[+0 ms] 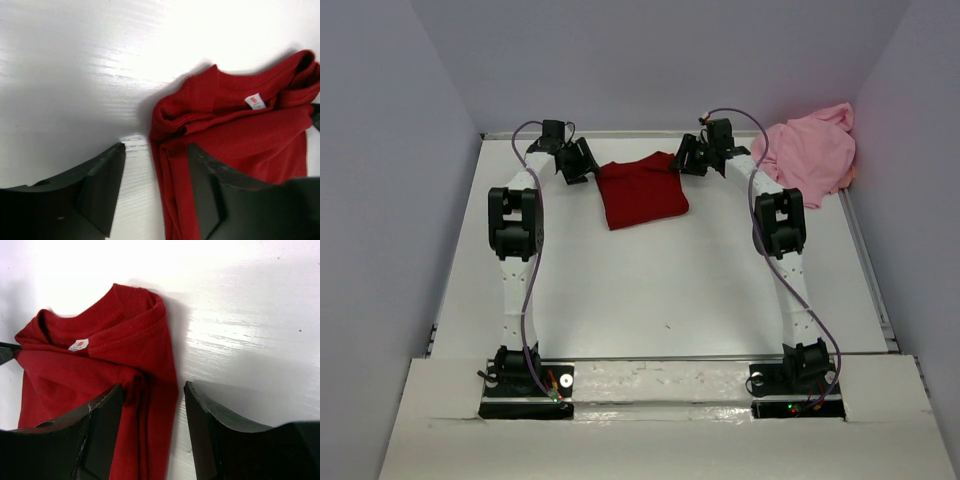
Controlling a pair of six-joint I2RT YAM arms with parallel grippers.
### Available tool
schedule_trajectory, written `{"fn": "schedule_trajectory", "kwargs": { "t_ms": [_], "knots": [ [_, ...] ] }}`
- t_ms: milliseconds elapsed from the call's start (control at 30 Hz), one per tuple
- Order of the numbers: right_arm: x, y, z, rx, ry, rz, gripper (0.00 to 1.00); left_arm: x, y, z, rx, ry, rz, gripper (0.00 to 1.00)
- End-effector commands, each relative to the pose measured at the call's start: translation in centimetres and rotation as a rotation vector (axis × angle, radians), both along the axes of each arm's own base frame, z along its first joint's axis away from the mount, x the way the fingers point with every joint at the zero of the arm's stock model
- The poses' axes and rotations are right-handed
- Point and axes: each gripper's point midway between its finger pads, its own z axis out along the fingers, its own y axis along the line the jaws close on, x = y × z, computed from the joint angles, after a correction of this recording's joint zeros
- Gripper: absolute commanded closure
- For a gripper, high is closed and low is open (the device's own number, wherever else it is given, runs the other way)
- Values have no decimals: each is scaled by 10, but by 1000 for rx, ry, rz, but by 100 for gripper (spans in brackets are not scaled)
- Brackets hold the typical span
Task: Fold and stack the t-shirts
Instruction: Fold the long partially folded tshirt into a neat square
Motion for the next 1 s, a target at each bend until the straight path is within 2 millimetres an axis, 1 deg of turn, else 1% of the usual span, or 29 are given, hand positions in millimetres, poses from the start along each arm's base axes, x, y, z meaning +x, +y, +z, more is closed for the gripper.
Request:
{"fn": "schedule_trajectory", "kwargs": {
  "t_ms": [0, 67, 167, 200, 233, 267, 300, 333, 367, 400, 433, 467, 500, 533, 567, 600, 633, 667, 700, 733, 767, 800, 833, 867, 900, 933, 967],
  "knots": [
    [-1, -7, 13, -12, -21, -4, 41, 6, 9, 34, 30, -83, 13, 30],
    [-2, -4, 17, 0, -23, 6, 41, 8, 9, 42, 29, -100, 18, 24],
    [-6, -3, 23, 12, -21, 19, 41, 9, 7, 51, 16, -114, 15, 21],
    [-6, -8, 24, 15, -17, 12, 41, 7, 5, 54, 1, -115, 7, 21],
    [-11, -7, 22, 19, -5, 21, 41, 4, 3, 58, -11, -115, 5, 20],
    [-13, -7, 28, 24, -7, 25, 41, 1, 2, 60, -24, -111, 1, 18],
    [-16, -6, 29, 32, 1, 27, 39, -1, 1, 62, -34, -116, -1, 17],
    [-21, -13, 25, 44, 25, 25, 38, -5, 0, 74, -48, -131, 0, 16],
    [-23, -19, 27, 59, 38, 16, 38, -15, 0, 64, -57, -101, -1, 15],
    [-24, -22, 39, 73, 29, 15, 38, -20, 0, 66, -64, -101, 1, 15],
    [-32, -25, 35, 94, 57, 22, 38, -29, 3, 69, -80, -103, 17, 14],
    [-32, -34, 48, 112, 45, 12, 36, -35, 3, 72, -100, -104, 16, 14],
    [-35, -39, 50, 128, 52, 8, 35, -36, 3, 77, -116, -127, 21, 14],
    [-39, -40, 57, 169, 53, 30, 34, -48, 7, 79, -127, -120, 30, 14],
    [-47, -43, 52, 205, 90, 27, 34, -54, 6, 84, -149, -120, 33, 14],
    [-48, -53, 55, 237, 97, 22, 33, -60, 5, 85, -163, -118, 33, 14],
    [-51, -54, 64, 268, 88, 35, 33, -63, 3, 99, -180, -156, 29, 14],
    [-58, -52, 67, 310, 103, 67, 33, -75, 3, 89, -192, -126, 33, 14],
    [-66, -51, 61, 326, 134, 67, 33, -82, -1, 89, -217, -119, 22, 14],
    [-68, -50, 67, 333, 122, 76, 33, -86, -4, 99, -248, -138, 28, 14],
    [-75, -49, 63, 344, 140, 90, 33, -96, -8, 90, -285, -122, 31, 14],
    [-76, -47, 66, 355, 144, 96, 33, -104, -9, 85, -291, -104, 26, 14],
    [-83, -45, 62, 376, 170, 110, 33, -114, -12, 80, -313, -84, 31, 14],
    [-87, -44, 59, 384, 183, 113, 33, -120, -14, 77, -319, -73, 32, 14],
    [-92, -44, 53, 388, 205, 111, 33, -124, -16, 76, -322, -67, 33, 14],
    [-96, -44, 50, 387, 213, 110, 33, -132, -19, 68, -321, -43, 31, 14],
    [-98, -45, 53, 383, 208, 111, 33, -137, -21, 66, -320, -33, 32, 14]
  ]
}}
